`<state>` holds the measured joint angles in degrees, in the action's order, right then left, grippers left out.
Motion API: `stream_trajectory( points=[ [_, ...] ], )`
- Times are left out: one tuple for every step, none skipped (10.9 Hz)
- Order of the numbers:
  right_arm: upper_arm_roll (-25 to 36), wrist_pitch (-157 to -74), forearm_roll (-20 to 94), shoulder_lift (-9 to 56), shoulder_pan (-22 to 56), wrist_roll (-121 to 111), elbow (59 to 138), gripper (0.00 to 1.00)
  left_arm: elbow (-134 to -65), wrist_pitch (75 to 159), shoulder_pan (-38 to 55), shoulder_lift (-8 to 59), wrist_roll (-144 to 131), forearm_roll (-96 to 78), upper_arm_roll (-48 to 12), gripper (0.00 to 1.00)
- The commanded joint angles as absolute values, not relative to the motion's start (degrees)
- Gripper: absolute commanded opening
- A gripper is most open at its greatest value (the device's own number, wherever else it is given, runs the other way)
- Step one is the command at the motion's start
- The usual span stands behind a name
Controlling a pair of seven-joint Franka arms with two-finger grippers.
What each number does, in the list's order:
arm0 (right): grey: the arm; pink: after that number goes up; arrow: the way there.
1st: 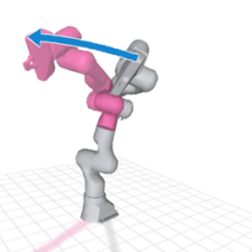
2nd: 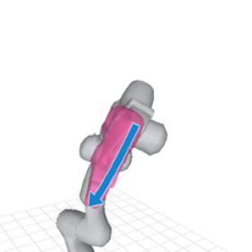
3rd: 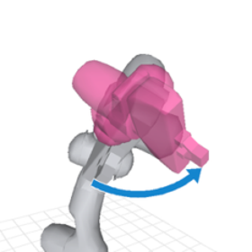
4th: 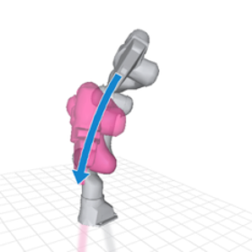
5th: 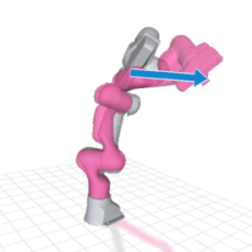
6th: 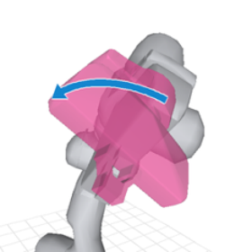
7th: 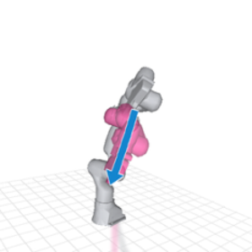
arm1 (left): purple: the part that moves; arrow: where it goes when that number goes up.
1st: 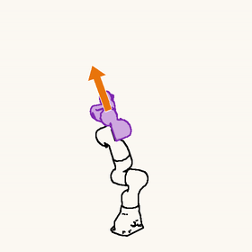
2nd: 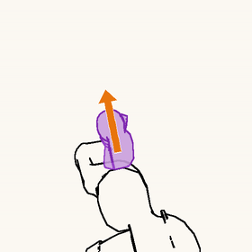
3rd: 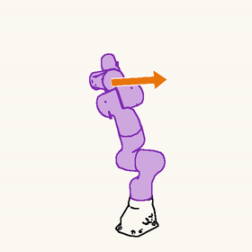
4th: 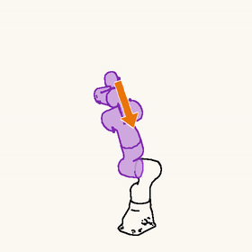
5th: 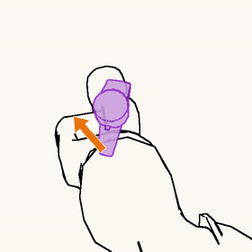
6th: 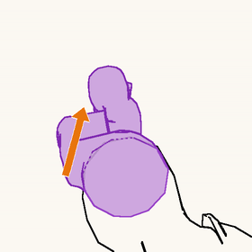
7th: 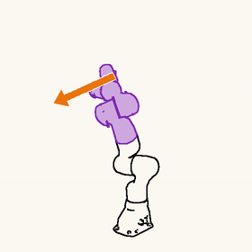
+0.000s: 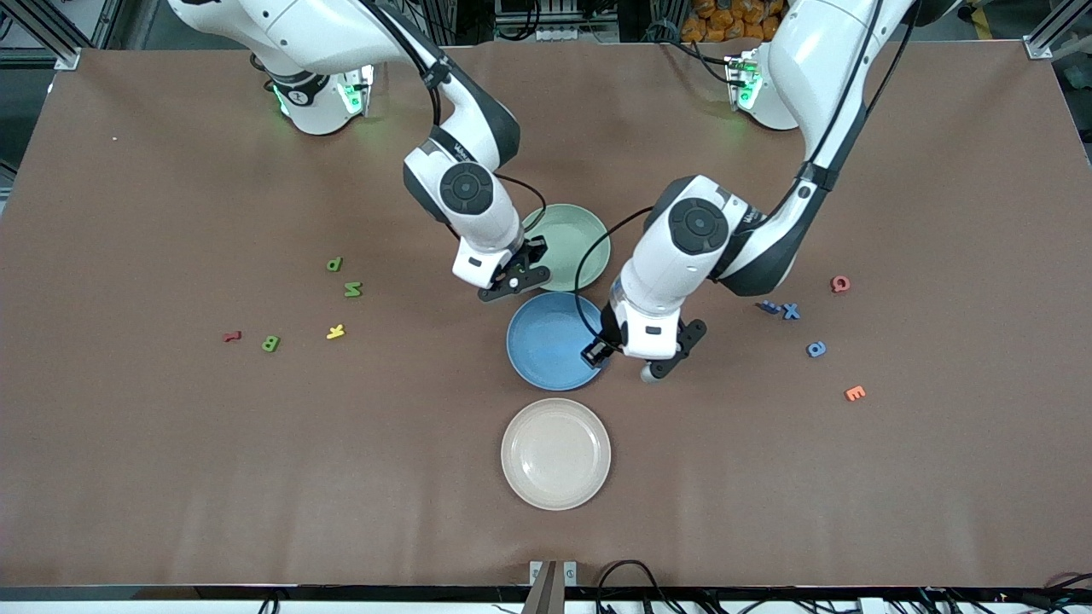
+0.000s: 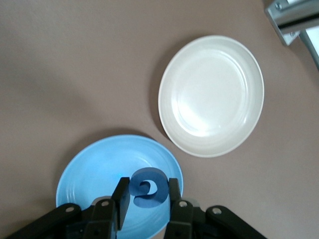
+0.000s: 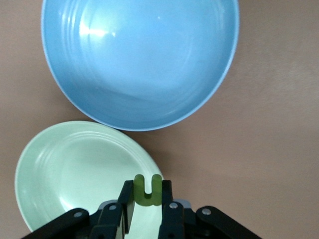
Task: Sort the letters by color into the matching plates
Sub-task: 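Drop the green U on the green plate while the left gripper drops blue letter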
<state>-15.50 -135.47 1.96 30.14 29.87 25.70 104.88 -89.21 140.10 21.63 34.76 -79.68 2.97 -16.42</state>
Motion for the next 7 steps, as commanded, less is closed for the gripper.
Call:
stream_trajectory(
  points=[
    [-16.7,-139.2,1.7,31.8,30.6,30.3,105.1,0.0,-88.2,140.6,23.8,35.6,-79.0,2.9,-16.1,0.77],
    [-16.8,-139.8,1.7,32.2,31.3,31.2,105.2,0.0,-88.8,140.0,25.8,35.6,-76.8,2.4,-16.0,1.0],
    [-17.7,-140.4,1.7,32.5,31.4,32.0,105.2,0.0,-88.9,138.5,25.8,35.5,-76.6,2.5,-16.0,1.0],
    [-18.2,-141.4,1.7,32.5,31.5,32.3,105.9,0.0,-88.9,136.7,25.3,35.2,-76.1,2.5,-15.9,1.0],
    [-18.6,-143.0,1.7,32.5,31.6,32.3,106.8,0.0,-88.9,135.2,24.8,34.9,-76.0,2.8,-15.9,1.0],
    [-18.6,-143.6,1.7,32.6,31.6,32.3,107.5,0.07,-88.8,133.9,23.8,34.7,-75.4,2.9,-15.8,1.0],
    [-18.6,-143.5,1.7,32.7,31.5,32.2,107.6,0.22,-88.8,133.1,22.6,34.4,-74.5,3.0,-15.8,1.0]
  ],
)
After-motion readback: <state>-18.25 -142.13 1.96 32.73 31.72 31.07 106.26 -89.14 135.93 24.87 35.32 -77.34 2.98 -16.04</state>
